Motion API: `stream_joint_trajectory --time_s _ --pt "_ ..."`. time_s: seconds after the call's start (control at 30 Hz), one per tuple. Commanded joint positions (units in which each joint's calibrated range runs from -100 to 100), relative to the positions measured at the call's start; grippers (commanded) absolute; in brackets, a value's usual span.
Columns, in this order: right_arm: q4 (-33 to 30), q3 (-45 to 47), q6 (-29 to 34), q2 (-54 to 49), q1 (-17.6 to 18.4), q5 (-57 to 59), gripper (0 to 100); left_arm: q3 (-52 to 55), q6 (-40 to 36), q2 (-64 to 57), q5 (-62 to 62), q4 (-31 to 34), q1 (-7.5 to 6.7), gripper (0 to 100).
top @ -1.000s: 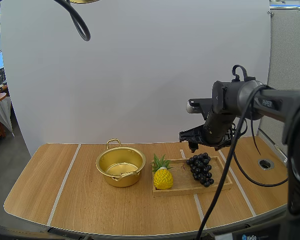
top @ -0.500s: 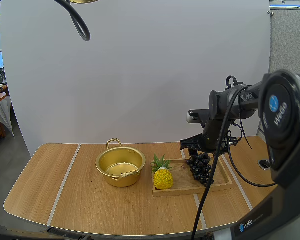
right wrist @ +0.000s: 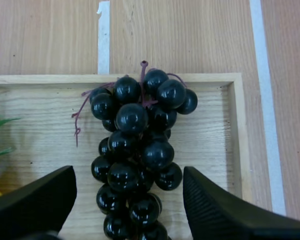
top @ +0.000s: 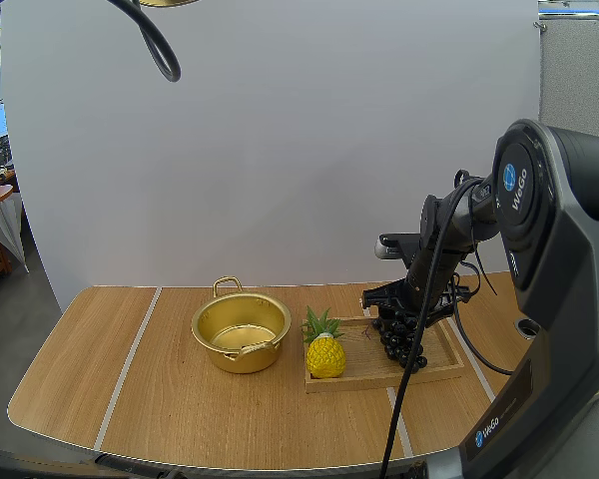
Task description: Open the pot, put the grape inside, and close it
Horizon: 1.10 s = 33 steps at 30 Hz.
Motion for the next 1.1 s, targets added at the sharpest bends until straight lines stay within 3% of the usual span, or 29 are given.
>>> stream_joint_trajectory --time_s 0.0,0.9,0.93,1.0,1.07 --pt "0.23 -0.30 -0.79 1.24 -0.25 -1.46 100 -0.54 -0.59 -0.07 -1.95 0.04 -0.10 0" --pt "0.12 -0.30 -1.90 10.65 -0.16 -10.47 100 -0.54 -0.59 -0.07 -1.95 0.04 -0.10 0" --pt "0.12 -0.30 -1.90 10.65 -0.16 -10.47 92 -0.54 -0.59 -0.07 -1.95 0.04 -0.10 0" --pt "0.23 -0.30 -1.90 10.65 -0.16 -10.27 63 -0.54 -0.59 -0.07 -1.95 0.04 -0.10 0" --pt "0.49 -0.30 -1.90 10.65 -0.16 -9.06 14 -0.54 -0.59 -0.07 -1.95 0.04 -0.10 0"
